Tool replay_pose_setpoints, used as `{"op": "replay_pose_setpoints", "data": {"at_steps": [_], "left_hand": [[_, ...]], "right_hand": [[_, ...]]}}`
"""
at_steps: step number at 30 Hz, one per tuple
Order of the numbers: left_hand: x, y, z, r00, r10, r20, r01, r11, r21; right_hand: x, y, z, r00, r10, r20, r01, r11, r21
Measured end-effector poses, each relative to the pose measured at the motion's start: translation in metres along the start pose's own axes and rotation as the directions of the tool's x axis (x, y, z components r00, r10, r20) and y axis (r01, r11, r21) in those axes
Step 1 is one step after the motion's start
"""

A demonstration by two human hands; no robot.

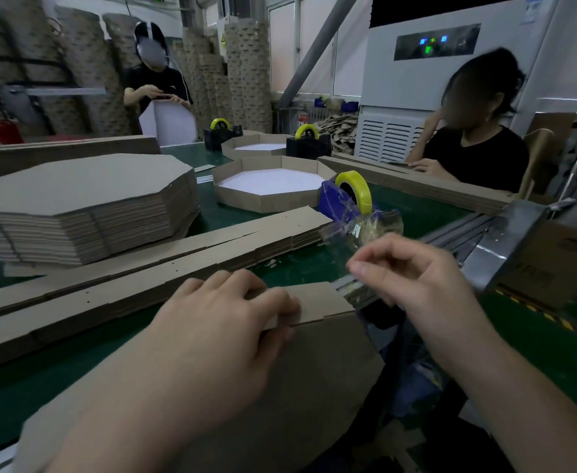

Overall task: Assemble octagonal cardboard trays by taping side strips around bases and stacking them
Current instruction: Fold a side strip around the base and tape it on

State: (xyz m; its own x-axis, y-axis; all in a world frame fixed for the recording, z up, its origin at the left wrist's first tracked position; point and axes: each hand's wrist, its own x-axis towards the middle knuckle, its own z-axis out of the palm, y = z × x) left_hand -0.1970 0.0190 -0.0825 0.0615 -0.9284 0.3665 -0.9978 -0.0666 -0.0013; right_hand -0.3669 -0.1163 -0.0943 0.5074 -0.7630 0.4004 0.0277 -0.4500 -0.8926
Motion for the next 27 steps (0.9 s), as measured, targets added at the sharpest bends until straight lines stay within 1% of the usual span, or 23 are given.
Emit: {"op": "replay_pose_setpoints", "data": {"at_steps": [1, 2, 4, 6, 8, 12, 17, 19, 21, 24, 27], "left_hand": [[0.001, 0.001, -0.001, 1.000, -0.004, 0.010, 0.004, 1.000, -0.027], [0.001, 0.002, -0.003, 1.000, 0.000, 0.000, 0.000, 0.999, -0.043], [-0.001, 0.000, -0.004, 0.999, -0.010, -0.039, 0.008, 0.999, -0.051], [-0.004, -0.002, -0.002, 1.000, -0.007, -0.028, 0.005, 0.999, -0.052], [-0.005, -0.001, -0.003, 1.000, 0.003, 0.006, -0.002, 0.998, -0.069], [-0.008, -0.002, -0.002, 1.000, 0.028, -0.012, -0.029, 0.996, -0.084], [-0.008, -0.001, -0.002, 0.999, 0.031, -0.008, -0.031, 0.995, -0.097], [-0.008, 0.000, -0.005, 1.000, 0.016, -0.001, -0.016, 0.994, -0.107], [-0.009, 0.000, -0.006, 0.999, 0.033, 0.011, -0.032, 0.996, -0.087], [-0.011, -0.002, -0.008, 0.997, 0.035, 0.075, -0.031, 0.998, -0.052], [-0.010, -0.002, -0.011, 0.992, -0.018, 0.128, 0.030, 0.995, -0.093]], "right_hand": [[-0.014, -0.006, 0.011, 0.999, 0.043, 0.019, -0.045, 0.992, 0.119], [-0.025, -0.009, 0.023, 0.992, 0.120, 0.045, -0.127, 0.963, 0.236], [-0.042, -0.007, 0.046, 0.952, 0.289, 0.098, -0.304, 0.861, 0.408], [-0.050, -0.001, 0.063, 0.905, 0.412, 0.104, -0.407, 0.771, 0.491], [-0.051, 0.002, 0.073, 0.874, 0.481, 0.072, -0.439, 0.718, 0.541], [-0.051, 0.003, 0.077, 0.847, 0.531, 0.022, -0.454, 0.700, 0.551], [-0.051, 0.003, 0.074, 0.830, 0.556, 0.054, -0.496, 0.689, 0.528], [-0.051, 0.004, 0.072, 0.830, 0.553, 0.075, -0.509, 0.694, 0.509], [-0.051, 0.006, 0.070, 0.828, 0.551, 0.102, -0.524, 0.698, 0.489], [-0.052, 0.009, 0.065, 0.819, 0.545, 0.180, -0.562, 0.697, 0.446], [-0.053, 0.011, 0.060, 0.806, 0.530, 0.265, -0.591, 0.689, 0.419]]}}
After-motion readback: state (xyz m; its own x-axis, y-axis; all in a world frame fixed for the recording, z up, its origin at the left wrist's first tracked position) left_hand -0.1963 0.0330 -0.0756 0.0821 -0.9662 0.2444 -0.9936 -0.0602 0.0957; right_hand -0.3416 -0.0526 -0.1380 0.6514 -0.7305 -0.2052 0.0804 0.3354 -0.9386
